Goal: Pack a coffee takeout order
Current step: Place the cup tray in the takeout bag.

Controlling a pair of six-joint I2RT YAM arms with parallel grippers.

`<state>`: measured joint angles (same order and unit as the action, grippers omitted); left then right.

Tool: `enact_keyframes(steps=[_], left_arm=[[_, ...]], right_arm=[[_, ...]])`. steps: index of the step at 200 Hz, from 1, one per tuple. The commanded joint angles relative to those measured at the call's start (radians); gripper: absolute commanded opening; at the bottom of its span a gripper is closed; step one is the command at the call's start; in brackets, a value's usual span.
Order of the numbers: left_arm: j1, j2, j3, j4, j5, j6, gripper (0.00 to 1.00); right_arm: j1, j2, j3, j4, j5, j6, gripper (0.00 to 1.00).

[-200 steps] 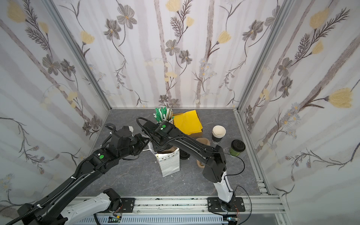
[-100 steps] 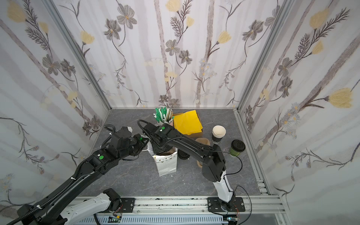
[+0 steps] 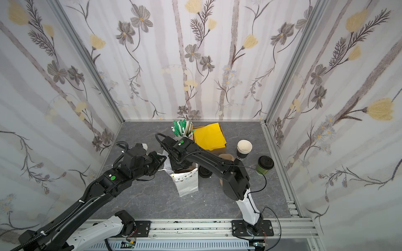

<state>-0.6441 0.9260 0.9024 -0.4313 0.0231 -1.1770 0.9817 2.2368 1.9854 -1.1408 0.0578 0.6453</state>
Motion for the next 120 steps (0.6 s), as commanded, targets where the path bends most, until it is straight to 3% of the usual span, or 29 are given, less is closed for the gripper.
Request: enact_keyframes(steps=[1, 25, 120], left_arm=[[0.000, -0.008, 0.006, 0.005, 0.015, 0.020, 0.02], [0.002, -0.025, -0.014, 0.005, 0.033, 0.026, 0.02], [0.006, -0.021, -0.025, 0.003, 0.086, 0.051, 0.03]], right_arm=[[0.006, 0.027, 0.050, 0.031, -0.006, 0.000, 0.25], [0.014, 0.058, 0.126, -0.014, 0.023, 0.009, 0.25], [0.043, 0.073, 0.121, 0.004, 0.036, 0.057, 0.26]])
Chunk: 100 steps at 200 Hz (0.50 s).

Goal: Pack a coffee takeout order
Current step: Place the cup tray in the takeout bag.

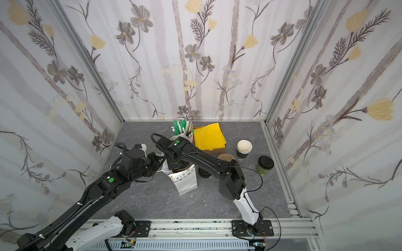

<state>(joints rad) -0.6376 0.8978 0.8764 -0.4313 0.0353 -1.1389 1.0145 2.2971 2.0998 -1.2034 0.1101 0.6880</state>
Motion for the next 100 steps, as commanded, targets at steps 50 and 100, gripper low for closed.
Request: enact_keyframes(steps=[50, 100], left_arm=[[-0.001, -0.004, -0.017, 0.003, 0.068, 0.004, 0.04], [-0.001, -0.045, -0.027, 0.003, 0.055, 0.001, 0.04]], right_arm=[[0.010, 0.004, 0.006, 0.076, -0.020, 0.009, 0.26], [0.009, 0.019, 0.006, 0.078, -0.038, -0.002, 0.26]])
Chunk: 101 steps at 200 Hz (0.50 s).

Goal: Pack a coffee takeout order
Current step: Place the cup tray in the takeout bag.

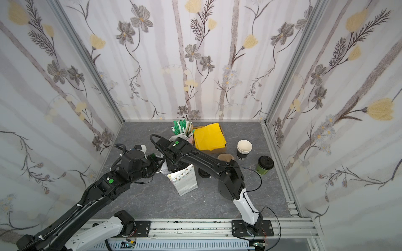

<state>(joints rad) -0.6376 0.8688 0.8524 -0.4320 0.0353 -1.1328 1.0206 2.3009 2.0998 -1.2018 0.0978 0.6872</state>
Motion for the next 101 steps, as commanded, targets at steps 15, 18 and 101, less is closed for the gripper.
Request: enact_keyframes(steps=[15, 18, 101], left_arm=[[-0.001, -0.019, -0.001, 0.004, 0.057, -0.002, 0.04], [-0.001, -0.018, -0.002, 0.004, 0.059, -0.001, 0.04], [-0.001, -0.017, 0.008, -0.001, 0.034, -0.046, 0.03]], right_arm=[[0.000, 0.021, 0.006, 0.071, -0.030, -0.004, 0.26], [0.001, 0.023, 0.007, 0.069, -0.030, -0.006, 0.26], [-0.027, -0.007, 0.006, 0.028, -0.047, -0.047, 0.26]])
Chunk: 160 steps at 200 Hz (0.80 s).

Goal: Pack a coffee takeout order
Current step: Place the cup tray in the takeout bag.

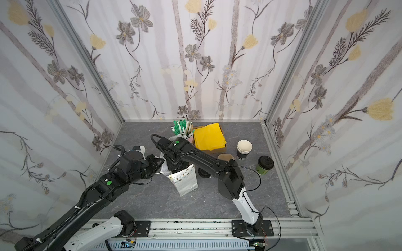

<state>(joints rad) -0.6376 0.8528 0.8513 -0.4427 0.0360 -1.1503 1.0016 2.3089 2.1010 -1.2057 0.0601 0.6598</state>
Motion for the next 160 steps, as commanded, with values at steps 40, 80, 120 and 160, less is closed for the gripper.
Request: enact_keyframes(steps=[40, 80, 120, 160], left_arm=[[-0.001, -0.011, 0.021, -0.002, 0.013, -0.044, 0.00], [-0.001, -0.016, 0.028, -0.020, -0.003, -0.050, 0.00], [-0.002, -0.031, 0.024, -0.036, -0.021, -0.053, 0.00], [-0.001, -0.018, 0.023, -0.037, -0.024, -0.052, 0.00]], right_arm=[[-0.008, -0.016, 0.001, 0.020, 0.002, -0.044, 0.26], [-0.012, -0.029, -0.038, 0.027, 0.001, -0.061, 0.26], [-0.013, -0.046, -0.074, 0.050, -0.012, -0.066, 0.26], [-0.009, -0.038, -0.072, 0.058, -0.032, -0.077, 0.26]])
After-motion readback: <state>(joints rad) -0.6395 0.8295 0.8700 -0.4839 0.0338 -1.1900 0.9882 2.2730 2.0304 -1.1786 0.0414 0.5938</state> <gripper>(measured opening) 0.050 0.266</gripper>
